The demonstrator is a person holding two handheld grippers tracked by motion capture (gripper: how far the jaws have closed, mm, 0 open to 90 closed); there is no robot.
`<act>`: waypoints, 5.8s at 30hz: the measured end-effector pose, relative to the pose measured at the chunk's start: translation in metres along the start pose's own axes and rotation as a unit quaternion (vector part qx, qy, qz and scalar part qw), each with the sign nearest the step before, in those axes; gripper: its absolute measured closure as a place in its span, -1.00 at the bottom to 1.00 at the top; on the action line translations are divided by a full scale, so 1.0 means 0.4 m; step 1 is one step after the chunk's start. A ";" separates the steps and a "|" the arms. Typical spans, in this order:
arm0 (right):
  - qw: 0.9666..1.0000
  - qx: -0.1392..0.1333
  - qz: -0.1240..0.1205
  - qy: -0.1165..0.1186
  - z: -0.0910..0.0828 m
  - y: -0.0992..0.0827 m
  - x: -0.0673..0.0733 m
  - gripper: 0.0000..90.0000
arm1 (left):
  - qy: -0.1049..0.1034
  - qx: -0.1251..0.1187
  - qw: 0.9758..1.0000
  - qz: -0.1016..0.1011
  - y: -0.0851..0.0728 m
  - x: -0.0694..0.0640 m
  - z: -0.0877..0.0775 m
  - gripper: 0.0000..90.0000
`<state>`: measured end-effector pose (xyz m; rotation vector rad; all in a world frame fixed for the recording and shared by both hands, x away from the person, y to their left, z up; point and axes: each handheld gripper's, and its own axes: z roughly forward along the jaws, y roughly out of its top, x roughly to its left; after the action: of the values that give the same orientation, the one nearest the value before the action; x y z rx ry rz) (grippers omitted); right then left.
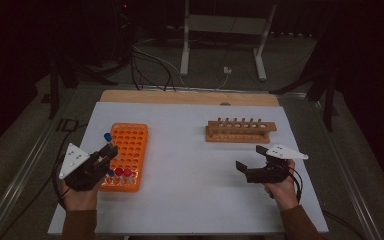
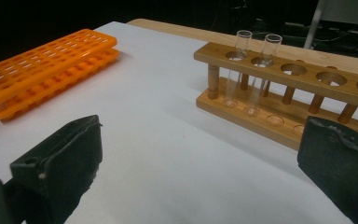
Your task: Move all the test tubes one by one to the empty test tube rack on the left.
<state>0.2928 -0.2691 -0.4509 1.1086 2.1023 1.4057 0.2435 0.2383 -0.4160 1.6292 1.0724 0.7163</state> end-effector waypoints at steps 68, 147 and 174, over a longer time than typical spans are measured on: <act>1.000 0.006 -0.004 0.008 0.011 -0.005 0.005 -0.99 | -0.028 0.121 0.992 0.001 -0.152 0.033 -0.071 -0.17; 0.995 0.061 0.004 -0.083 0.303 0.134 -0.129 0.68 | -0.037 0.029 0.998 -0.041 -0.035 -0.042 0.036 -0.99; 0.998 -0.034 -0.001 -0.053 0.154 0.250 -0.099 0.70 | -0.070 0.011 0.997 -0.023 0.026 -0.119 0.061 -0.99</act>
<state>0.3991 -0.2441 -0.3922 1.1282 1.9683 1.3753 0.2471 0.1841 -0.4113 1.6427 1.0154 0.5537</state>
